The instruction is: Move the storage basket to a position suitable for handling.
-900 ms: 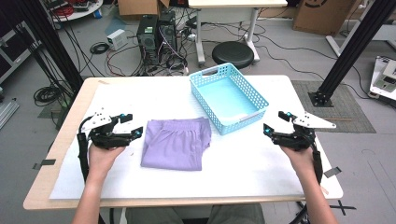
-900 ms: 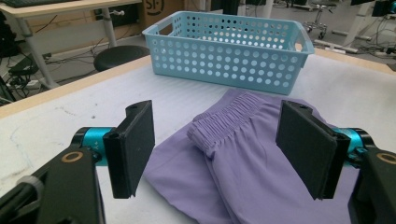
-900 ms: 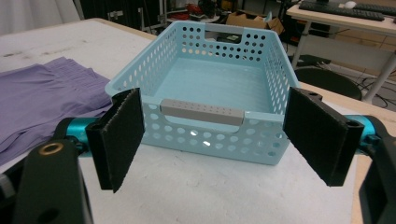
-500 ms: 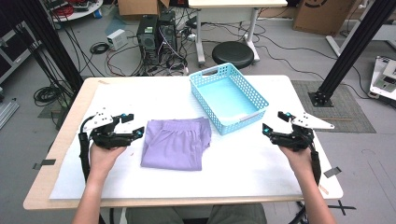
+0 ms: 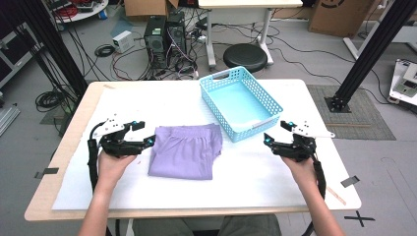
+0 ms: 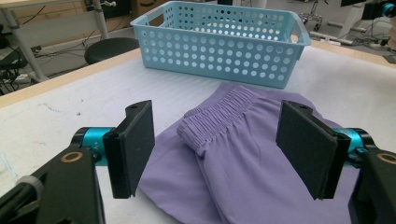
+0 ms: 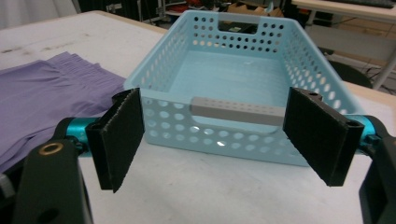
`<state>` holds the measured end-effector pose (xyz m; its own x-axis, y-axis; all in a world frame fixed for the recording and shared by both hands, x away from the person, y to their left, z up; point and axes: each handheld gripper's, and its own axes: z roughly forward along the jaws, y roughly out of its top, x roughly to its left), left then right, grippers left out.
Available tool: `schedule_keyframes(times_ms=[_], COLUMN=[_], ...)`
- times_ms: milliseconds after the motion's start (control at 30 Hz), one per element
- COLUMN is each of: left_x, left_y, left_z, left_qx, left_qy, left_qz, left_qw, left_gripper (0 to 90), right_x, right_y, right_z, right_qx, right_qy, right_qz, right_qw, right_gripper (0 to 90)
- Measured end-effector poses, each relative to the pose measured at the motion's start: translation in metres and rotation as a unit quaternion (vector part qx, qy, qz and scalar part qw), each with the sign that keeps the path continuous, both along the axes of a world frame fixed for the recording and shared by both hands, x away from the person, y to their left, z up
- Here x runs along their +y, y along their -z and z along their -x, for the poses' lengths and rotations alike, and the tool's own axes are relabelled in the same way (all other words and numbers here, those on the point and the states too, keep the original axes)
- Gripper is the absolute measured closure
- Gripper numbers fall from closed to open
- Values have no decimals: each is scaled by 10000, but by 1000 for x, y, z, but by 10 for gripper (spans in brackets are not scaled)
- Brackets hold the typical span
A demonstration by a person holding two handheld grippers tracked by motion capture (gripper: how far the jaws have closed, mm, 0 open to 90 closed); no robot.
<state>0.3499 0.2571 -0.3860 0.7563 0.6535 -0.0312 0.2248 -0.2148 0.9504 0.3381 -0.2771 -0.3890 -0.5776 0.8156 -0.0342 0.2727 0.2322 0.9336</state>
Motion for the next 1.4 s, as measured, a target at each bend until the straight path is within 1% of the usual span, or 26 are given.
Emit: schedule_keyframes(times_ms=[67,100,133,167,300,333,367,400,433,533,567,667,700,733,767,800,833,867,900,933,967,1033,1067,1100,1233,1400], left_x=[0,-1,-1,-2,-3,-3,-3,-3,-3,-3,-3,-3,-4,-4,-4,-4,-4,-4,-4,-4,-4,-3,-3,-3,-4,-4], left_y=[0,0,0,0,0,0,0,0,0,1,1,2,2,2,2,2,2,2,2,2,3,3,3,3,4,4], left_z=[0,0,0,0,0,0,0,0,0,0,0,-1,-1,-1,-1,-1,-1,-1,-1,-1,-1,-1,-1,-1,-1,-1], left_qx=[7,19,19,26,43,43,44,51,45,57,80,81,106,106,96,96,97,91,90,90,105,119,133,138,152,156], left_qy=[19,37,37,53,68,68,68,68,75,70,98,93,105,105,100,100,111,114,107,107,110,115,132,127,153,151], left_qz=[-6,2,2,-5,10,10,6,7,6,22,25,44,40,40,44,44,43,43,55,55,82,87,89,88,77,86], left_qw=[10000,10000,10000,10000,10000,10000,10000,10000,10000,10000,9999,9999,9999,9999,9999,9999,9999,9999,9999,9999,9998,9998,9998,9998,9997,9997], left_gripper=[280,280,280,280,280,280,280,280,280,280,280,280,280,280,280,280,280,280,280,280,280,280,280,280,280,280], right_x=[4,10,10,20,38,38,47,47,55,60,66,71,77,77,83,83,89,89,93,93,94,94,93,93,94,92], right_y=[1,2,2,3,4,4,6,6,8,9,11,12,13,13,15,15,18,18,20,20,23,24,24,24,23,21], right_z=[0,-1,-1,-3,-9,-9,-12,-12,-14,-16,-18,-20,-24,-24,-27,-27,-29,-29,-32,-32,-34,-35,-36,-36,-35,-33], right_qx=[20,4,4,19,-12,-12,4,4,28,38,5,-6,18,18,54,54,95,95,163,163,185,205,186,199,167,178], right_qy=[8,2,2,-58,-127,-127,-140,-140,-122,-130,-75,-16,-42,-42,-51,-51,-9,-9,14,14,58,114,125,99,100,42], right_qz=[18,42,42,6,12,12,22,22,18,26,37,30,56,56,150,150,249,249,353,353,474,493,525,506,652,672], right_qw=[10000,10000,10000,10000,9999,9999,9999,9999,9999,9999,10000,10000,10000,10000,9999,9999,9996,9996,9992,9992,9987,9985,9984,9985,9977,9976], right_gripper=[212,211,211,212,212,212,213,213,213,214,214,214,226,226,256,256,263,263,301,301,334,343,381,382,403,433])
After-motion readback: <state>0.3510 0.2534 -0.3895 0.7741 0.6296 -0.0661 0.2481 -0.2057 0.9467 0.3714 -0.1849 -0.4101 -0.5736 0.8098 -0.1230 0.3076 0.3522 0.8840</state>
